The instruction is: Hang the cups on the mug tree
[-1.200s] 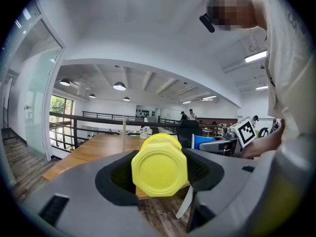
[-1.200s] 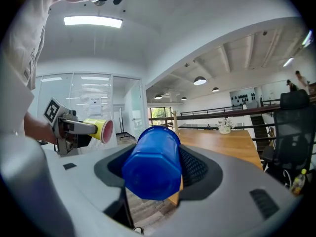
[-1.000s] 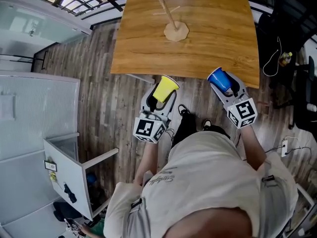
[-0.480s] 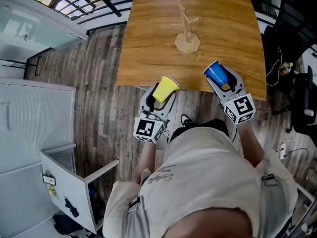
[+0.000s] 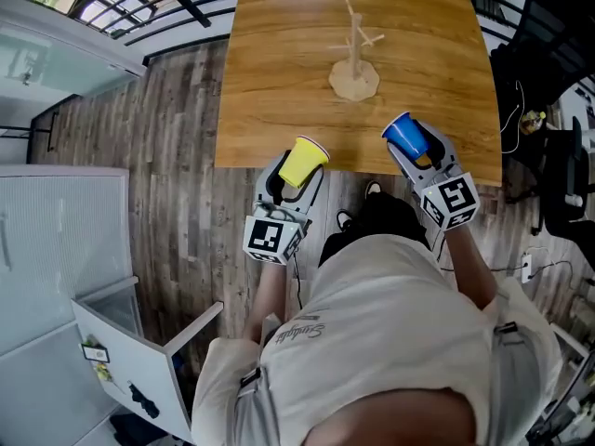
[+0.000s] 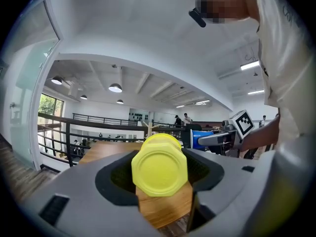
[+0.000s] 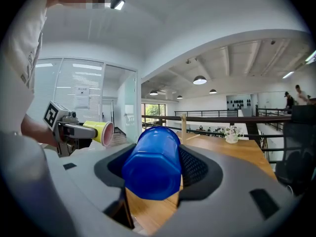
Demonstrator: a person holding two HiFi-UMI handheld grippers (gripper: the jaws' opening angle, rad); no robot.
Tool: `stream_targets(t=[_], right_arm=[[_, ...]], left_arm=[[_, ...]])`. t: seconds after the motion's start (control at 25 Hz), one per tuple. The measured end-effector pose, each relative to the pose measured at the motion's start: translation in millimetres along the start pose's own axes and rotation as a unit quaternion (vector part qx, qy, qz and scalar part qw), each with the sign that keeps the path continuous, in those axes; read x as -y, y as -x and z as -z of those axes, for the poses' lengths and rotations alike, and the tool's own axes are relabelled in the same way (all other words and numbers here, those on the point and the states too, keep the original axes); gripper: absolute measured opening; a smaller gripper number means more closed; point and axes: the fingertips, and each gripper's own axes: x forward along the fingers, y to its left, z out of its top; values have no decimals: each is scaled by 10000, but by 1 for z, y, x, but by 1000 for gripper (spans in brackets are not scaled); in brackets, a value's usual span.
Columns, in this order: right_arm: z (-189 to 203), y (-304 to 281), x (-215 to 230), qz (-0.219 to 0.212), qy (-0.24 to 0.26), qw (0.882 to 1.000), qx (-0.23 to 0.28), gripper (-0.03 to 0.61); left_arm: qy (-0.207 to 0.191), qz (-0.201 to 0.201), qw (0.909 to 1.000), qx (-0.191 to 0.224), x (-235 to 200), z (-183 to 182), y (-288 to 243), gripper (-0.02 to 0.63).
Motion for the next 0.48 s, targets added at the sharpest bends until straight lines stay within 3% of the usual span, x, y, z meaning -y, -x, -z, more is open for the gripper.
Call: stream_targets(t=[0.2, 0.48], right_arm=[[19, -26, 12, -30, -192, 9996, -203, 259], [16, -82, 55, 3, -310, 9994, -136, 259]], left_arm=[[157, 53, 9997, -180, -16, 10, -23, 273], [-28, 217, 9990, -386, -44, -6, -77, 273]])
